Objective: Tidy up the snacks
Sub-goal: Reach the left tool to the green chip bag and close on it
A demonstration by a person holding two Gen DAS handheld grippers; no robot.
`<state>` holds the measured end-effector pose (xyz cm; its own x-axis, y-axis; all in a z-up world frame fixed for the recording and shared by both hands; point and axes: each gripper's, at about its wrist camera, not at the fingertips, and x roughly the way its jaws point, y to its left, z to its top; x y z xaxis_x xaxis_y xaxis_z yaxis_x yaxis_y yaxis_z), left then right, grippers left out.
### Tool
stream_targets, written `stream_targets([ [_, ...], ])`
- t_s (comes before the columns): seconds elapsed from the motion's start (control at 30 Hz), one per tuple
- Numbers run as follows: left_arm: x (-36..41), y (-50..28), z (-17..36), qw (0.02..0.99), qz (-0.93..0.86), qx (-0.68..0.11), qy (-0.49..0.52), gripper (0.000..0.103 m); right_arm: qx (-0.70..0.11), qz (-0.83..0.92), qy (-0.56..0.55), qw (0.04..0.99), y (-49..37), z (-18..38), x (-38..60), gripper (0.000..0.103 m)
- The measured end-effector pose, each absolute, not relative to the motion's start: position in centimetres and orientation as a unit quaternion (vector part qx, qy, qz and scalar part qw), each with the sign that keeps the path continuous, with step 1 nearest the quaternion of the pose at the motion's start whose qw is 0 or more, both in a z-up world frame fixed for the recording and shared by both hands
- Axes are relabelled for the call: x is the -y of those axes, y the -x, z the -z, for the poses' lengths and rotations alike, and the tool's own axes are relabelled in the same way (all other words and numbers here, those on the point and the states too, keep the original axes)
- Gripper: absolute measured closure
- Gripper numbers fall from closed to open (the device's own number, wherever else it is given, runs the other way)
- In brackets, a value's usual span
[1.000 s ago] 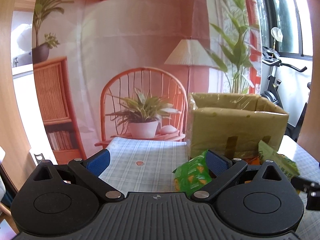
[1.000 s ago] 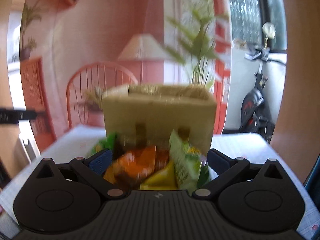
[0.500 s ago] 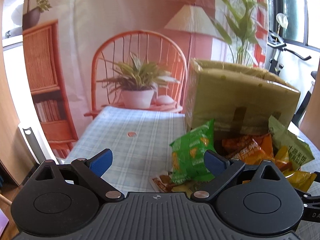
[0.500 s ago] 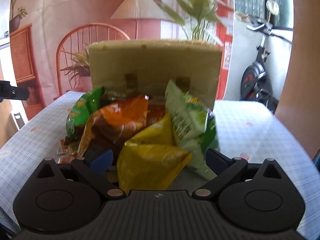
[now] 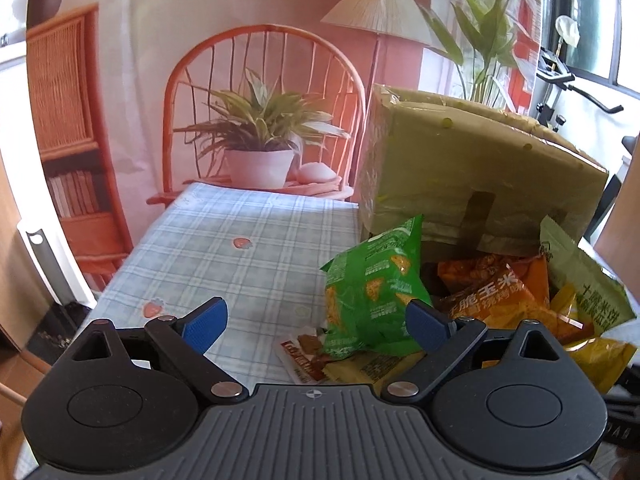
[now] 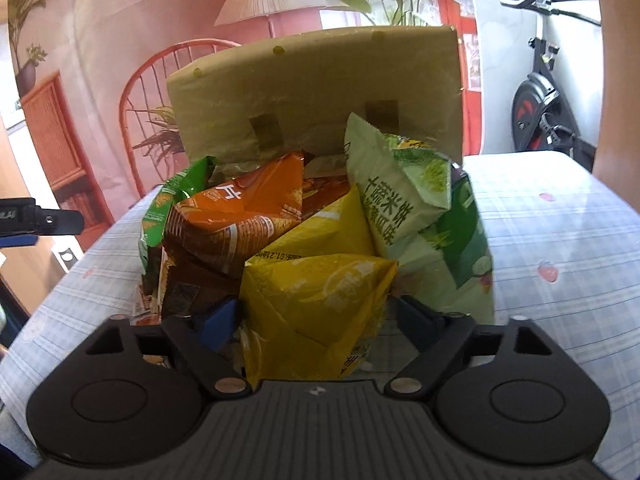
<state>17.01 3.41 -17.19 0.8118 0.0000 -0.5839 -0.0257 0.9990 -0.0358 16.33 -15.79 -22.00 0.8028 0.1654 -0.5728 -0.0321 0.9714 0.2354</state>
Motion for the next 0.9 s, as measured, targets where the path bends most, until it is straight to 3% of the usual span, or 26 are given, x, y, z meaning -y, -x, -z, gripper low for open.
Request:
stream_targets([
  [0.5,-3.1,-25.3,21.4,0.944,0.028,-0.315,0.089,0.005,-0.301,-0.060,-0.115,0.945,-16.2,22.3,16.1,0.029],
  [0.9,-4.0,-27.6,24.3,0.924,0.075,-0.350,0.135,0.005,-0.300,-0.060,-0.120,0.944,-16.3,22.4,16.3,0.029],
])
